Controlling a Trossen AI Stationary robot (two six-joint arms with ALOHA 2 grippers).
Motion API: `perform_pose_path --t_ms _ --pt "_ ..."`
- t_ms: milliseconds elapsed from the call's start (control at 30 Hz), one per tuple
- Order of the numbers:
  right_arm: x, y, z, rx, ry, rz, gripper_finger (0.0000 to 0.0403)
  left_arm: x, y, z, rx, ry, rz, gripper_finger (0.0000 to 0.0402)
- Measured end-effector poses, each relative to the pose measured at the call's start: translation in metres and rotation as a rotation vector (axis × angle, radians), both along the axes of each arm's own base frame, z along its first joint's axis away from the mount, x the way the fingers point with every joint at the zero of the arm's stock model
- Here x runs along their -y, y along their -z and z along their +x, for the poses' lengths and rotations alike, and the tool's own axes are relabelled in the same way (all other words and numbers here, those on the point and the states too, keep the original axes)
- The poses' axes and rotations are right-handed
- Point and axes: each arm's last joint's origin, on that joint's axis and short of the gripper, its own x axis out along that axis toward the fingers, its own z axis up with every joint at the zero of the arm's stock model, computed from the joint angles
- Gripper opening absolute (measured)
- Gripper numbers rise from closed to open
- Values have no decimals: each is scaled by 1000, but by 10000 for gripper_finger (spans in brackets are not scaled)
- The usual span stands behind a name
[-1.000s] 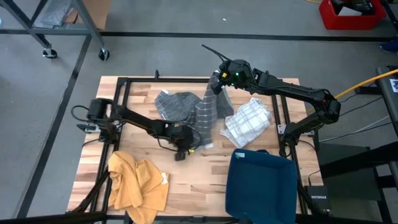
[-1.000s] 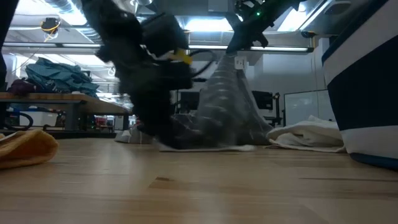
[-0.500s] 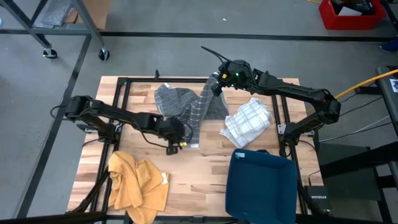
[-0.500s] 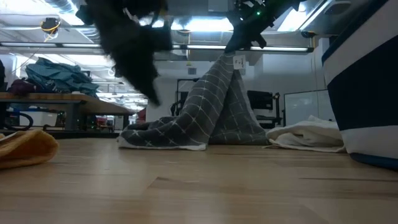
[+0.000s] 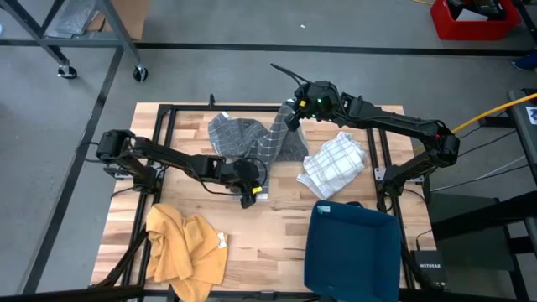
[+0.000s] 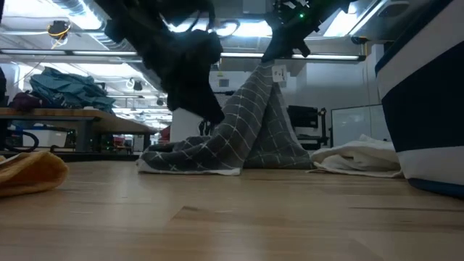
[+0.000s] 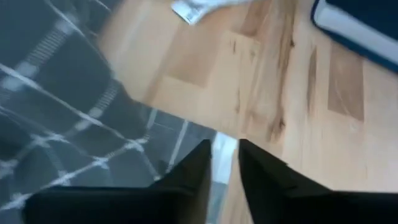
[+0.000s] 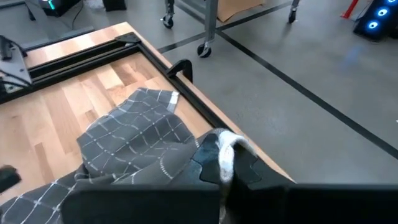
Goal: Fold towel
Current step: Fold the gray kitchen towel
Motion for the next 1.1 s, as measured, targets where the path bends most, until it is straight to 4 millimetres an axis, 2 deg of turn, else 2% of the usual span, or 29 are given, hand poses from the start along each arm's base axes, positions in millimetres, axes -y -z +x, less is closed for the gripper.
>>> perform_pose_path --t_ms 200,367,500,667,867,1100 --pt "-1 1 0 0 -45 26 1 14 16 10 4 93 51 153" --pt "-2 1 0 2 -54 30 1 22 38 13 -64 156 103 182" --pt "-2 1 1 3 -62 34 1 25 57 17 -104 176 158 188" --pt "-3 1 1 10 -98 52 1 24 66 21 -105 119 230 189" --pt "-4 4 0 -14 -106 69 1 23 69 21 -112 77 239 189" --pt "-4 4 0 -20 -105 72 1 29 64 29 5 89 276 189"
